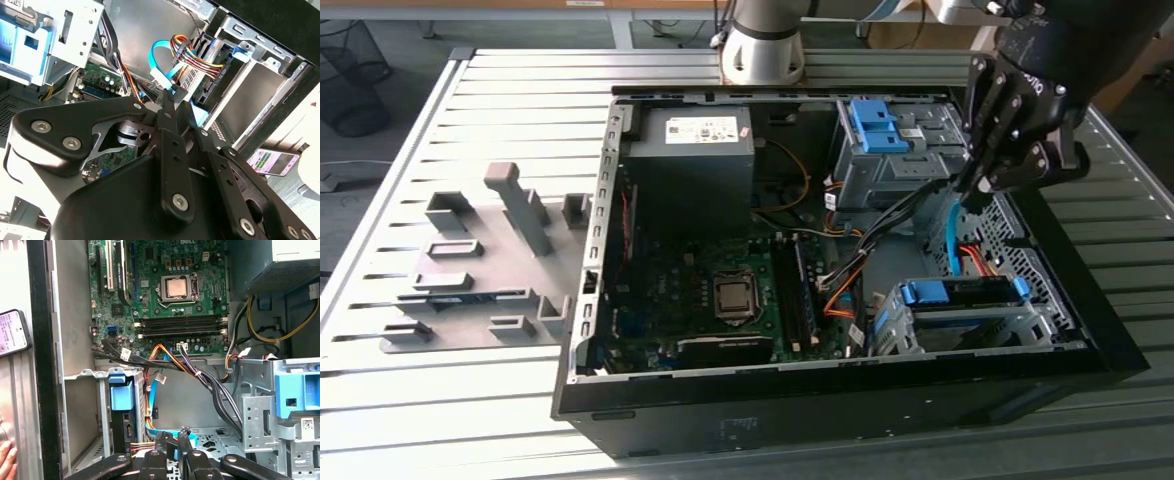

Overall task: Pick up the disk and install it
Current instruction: 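Insert the second disk wire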

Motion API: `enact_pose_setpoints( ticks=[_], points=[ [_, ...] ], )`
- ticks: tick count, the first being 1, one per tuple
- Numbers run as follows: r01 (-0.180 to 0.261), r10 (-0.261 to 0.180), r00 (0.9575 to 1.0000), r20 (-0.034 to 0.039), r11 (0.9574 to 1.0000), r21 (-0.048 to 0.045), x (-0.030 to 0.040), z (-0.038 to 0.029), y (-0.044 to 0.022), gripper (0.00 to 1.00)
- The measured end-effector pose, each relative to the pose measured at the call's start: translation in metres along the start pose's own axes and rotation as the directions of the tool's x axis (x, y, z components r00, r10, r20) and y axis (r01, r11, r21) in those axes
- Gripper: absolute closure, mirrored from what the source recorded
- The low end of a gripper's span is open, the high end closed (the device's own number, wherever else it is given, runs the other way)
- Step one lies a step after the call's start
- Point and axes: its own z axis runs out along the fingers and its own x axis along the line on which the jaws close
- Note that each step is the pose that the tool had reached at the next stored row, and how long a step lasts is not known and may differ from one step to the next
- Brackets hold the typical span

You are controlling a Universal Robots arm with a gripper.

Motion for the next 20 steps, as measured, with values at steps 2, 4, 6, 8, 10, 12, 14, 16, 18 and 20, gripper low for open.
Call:
enact_pose_setpoints(
  ticks=[2, 4, 6, 8, 10, 12, 14, 16, 18, 20],
  points=[
    [0.000, 0.000, 1.0000, 0.0001, 1.0000, 0.0001, -0.0004, 0.0012, -0.0004, 0.76],
    [0.000, 0.000, 1.0000, 0.0002, 1.0000, 0.0000, -0.0006, 0.0023, -0.0007, 0.76],
    [0.000, 0.000, 1.0000, 0.0002, 1.0000, 0.0000, -0.0008, 0.0036, -0.0011, 0.76],
    [0.000, 0.000, 1.0000, 0.0002, 1.0000, 0.0000, -0.0010, 0.0048, -0.0014, 0.76],
    [0.000, 0.000, 1.0000, 0.0002, 1.0000, 0.0000, -0.0010, 0.0063, -0.0015, 0.76],
    [0.000, 0.000, 1.0000, -0.0076, 1.0000, 0.0011, -0.0012, 0.0076, -0.0015, 0.76],
    [0.000, 0.000, 0.9998, -0.0212, 1.0000, 0.0029, -0.0012, 0.0092, -0.0016, 0.76],
    [0.000, 0.000, 0.9997, -0.0234, 1.0000, 0.0032, -0.0013, 0.0110, -0.0014, 0.76],
    [0.000, 0.000, 0.9997, -0.0234, 1.0000, 0.0032, -0.0014, 0.0117, -0.0014, 0.76],
    [0.000, 0.000, 0.9997, -0.0230, 1.0000, 0.0032, -0.0013, 0.0119, -0.0014, 0.76]
  ],
)
